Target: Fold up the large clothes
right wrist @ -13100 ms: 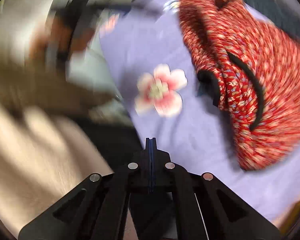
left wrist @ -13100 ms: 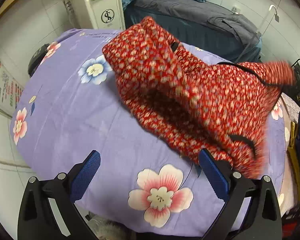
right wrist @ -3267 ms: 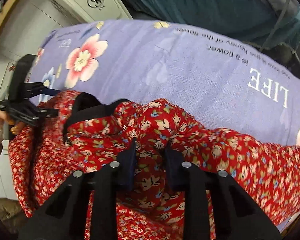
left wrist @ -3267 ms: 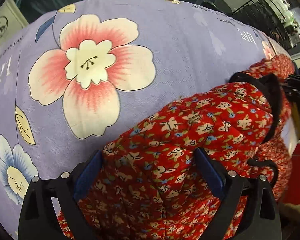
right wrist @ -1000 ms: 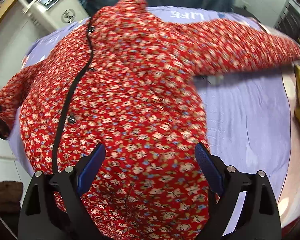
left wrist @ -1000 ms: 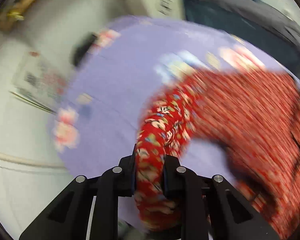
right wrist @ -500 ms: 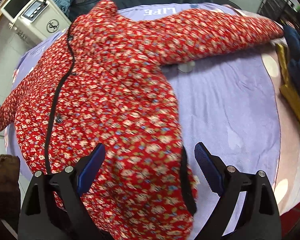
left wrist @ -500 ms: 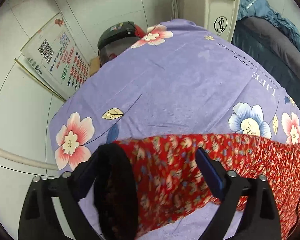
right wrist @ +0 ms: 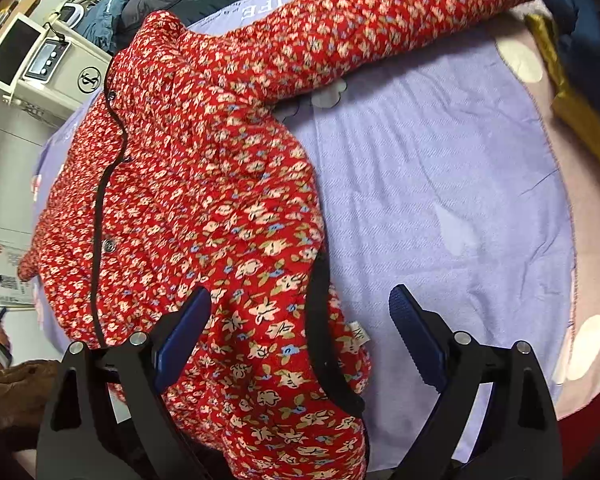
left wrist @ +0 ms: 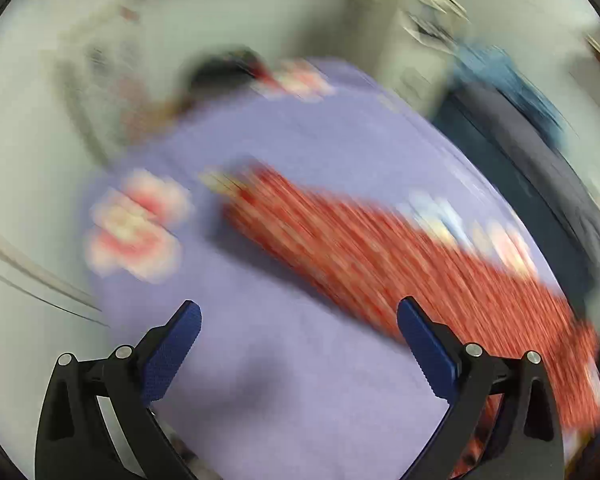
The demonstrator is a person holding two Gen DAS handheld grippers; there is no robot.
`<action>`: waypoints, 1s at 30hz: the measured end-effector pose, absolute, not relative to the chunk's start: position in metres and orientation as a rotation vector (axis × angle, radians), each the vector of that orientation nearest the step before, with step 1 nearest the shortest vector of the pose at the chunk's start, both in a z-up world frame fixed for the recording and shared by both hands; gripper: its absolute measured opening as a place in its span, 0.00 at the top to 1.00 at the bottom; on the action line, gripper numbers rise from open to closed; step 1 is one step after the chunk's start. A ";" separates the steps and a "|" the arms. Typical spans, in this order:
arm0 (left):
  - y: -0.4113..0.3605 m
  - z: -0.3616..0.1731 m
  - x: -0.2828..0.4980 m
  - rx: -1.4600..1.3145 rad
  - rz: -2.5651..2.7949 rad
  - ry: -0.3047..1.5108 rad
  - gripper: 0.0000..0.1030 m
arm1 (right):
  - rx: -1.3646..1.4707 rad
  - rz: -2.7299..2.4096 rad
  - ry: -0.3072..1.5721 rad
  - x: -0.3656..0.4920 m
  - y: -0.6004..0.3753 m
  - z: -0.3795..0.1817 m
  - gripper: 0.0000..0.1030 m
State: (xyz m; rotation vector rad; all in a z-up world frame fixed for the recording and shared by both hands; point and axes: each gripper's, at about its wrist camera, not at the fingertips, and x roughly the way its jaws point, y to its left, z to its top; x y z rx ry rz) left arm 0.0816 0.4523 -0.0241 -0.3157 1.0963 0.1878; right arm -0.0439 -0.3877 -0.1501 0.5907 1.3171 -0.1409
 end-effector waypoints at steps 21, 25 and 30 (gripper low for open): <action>0.178 -0.145 0.033 0.239 -0.578 1.405 0.45 | 0.762 0.105 1.442 -0.103 -0.378 -0.190 0.47; 0.185 -0.095 0.021 0.175 -0.625 1.403 0.77 | 0.748 0.157 1.395 -0.103 -0.370 -0.170 0.69; 0.225 -0.025 -0.004 0.060 -0.635 1.441 0.78 | 0.674 0.291 1.328 -0.108 -0.363 -0.112 0.73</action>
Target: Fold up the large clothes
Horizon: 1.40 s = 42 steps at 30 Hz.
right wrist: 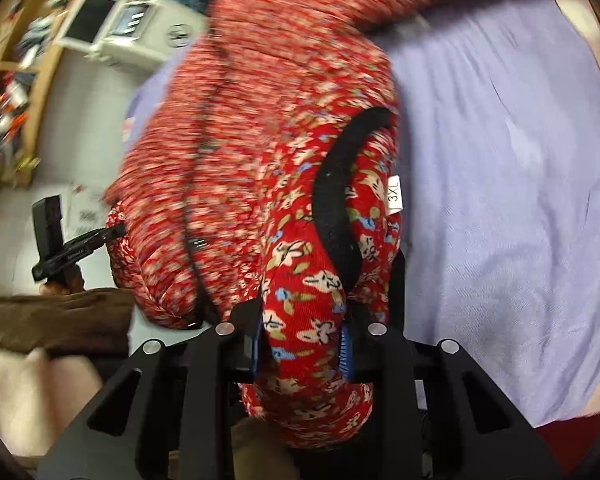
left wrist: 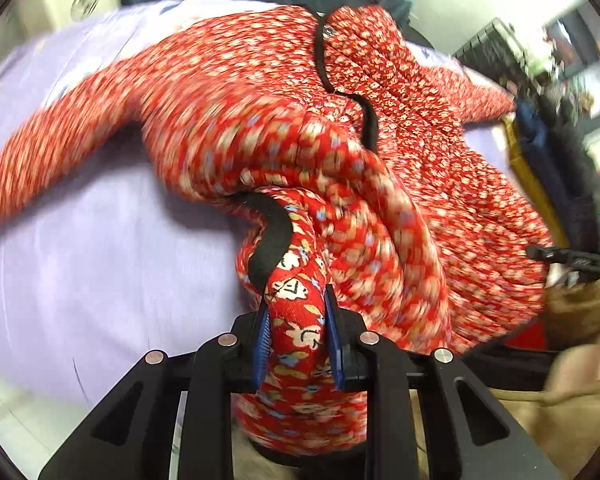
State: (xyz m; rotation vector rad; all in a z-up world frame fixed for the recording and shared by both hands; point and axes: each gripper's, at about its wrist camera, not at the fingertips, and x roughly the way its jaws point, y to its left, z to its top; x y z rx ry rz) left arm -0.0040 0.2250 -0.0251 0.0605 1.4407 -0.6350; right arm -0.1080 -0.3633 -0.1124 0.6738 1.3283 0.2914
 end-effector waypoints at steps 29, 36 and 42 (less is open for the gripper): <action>0.180 -0.074 0.019 0.231 -0.335 1.310 0.21 | 0.016 0.237 1.368 -0.005 -0.267 -0.122 0.26; 0.149 -0.147 0.020 0.290 -0.237 1.483 0.05 | -0.212 0.247 1.512 0.004 -0.219 -0.187 0.14; 0.142 -0.160 0.018 0.292 -0.196 1.474 0.05 | -0.276 0.213 1.529 0.008 -0.203 -0.217 0.04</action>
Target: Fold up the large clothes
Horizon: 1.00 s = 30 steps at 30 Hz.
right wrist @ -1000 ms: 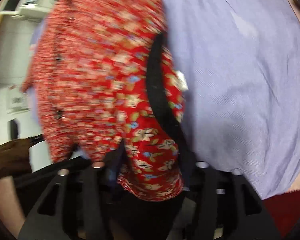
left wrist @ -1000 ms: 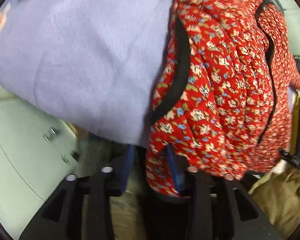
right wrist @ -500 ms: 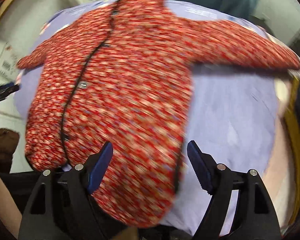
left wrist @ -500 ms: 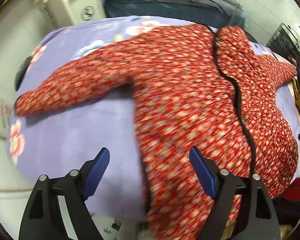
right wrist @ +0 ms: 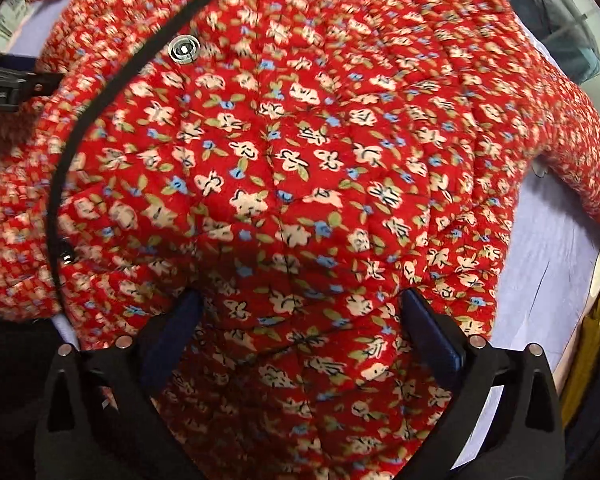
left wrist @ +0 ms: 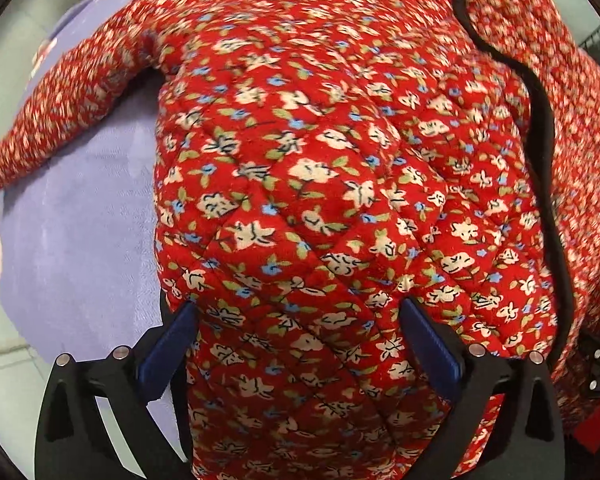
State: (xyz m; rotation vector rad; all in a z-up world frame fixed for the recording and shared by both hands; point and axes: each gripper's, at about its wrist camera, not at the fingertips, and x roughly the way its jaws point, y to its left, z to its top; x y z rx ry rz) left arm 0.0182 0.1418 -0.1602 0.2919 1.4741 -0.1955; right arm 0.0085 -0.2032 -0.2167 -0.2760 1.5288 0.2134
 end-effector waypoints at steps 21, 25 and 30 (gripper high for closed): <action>0.134 -0.158 0.017 0.264 -0.181 1.484 0.05 | 0.761 -0.428 1.163 0.108 -0.539 -0.143 0.05; 0.132 -0.157 0.016 0.266 -0.163 1.489 0.05 | 0.738 -0.477 1.158 0.134 -0.593 -0.148 0.05; 0.131 -0.157 0.016 0.274 -0.141 1.493 0.05 | 0.729 -0.571 1.168 0.158 -0.638 -0.167 0.05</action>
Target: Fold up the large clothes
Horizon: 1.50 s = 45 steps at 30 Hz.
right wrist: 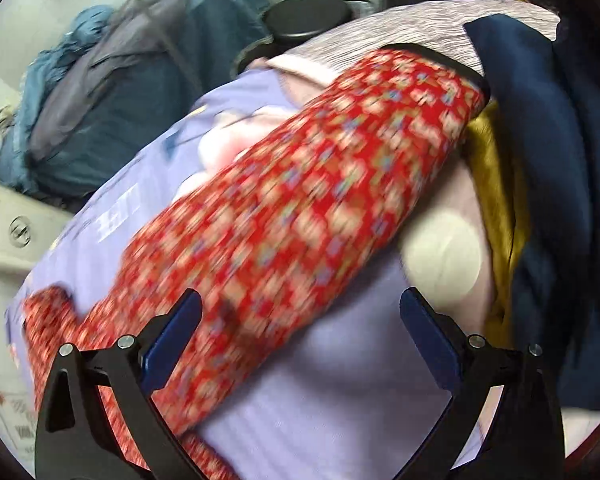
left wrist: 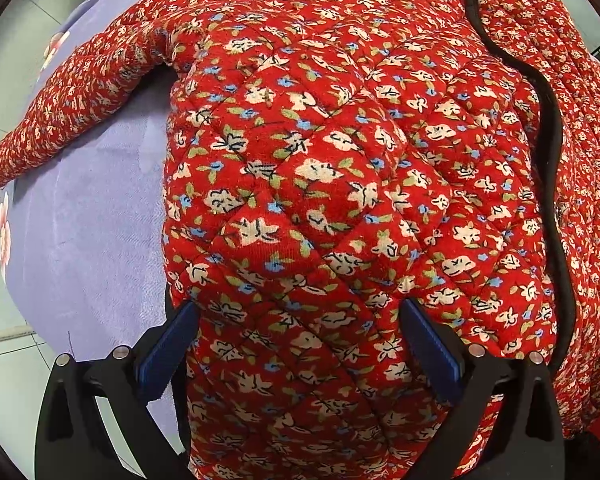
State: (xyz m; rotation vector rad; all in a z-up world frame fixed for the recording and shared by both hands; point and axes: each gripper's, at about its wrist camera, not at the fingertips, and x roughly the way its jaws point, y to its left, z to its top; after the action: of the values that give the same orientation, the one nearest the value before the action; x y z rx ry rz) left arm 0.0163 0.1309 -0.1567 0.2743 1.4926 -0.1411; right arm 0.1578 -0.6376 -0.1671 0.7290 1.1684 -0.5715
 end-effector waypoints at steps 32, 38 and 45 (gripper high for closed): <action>0.126 -0.166 0.021 0.264 -0.094 1.495 0.05 | 0.374 -0.557 0.976 0.110 -0.620 -0.083 0.85; 0.127 -0.161 0.018 0.257 -0.112 1.493 0.05 | 0.421 -0.544 0.946 0.125 -0.612 -0.068 0.85; 0.131 -0.146 0.018 0.220 -0.107 1.476 0.06 | 0.332 -0.399 0.879 0.156 -0.559 -0.018 0.85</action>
State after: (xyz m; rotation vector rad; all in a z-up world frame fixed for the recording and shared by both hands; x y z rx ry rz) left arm 0.0184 0.1309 -0.1462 0.2197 1.4761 -0.1069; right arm 0.1561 -0.5592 -0.0185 0.3316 0.8790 -0.3985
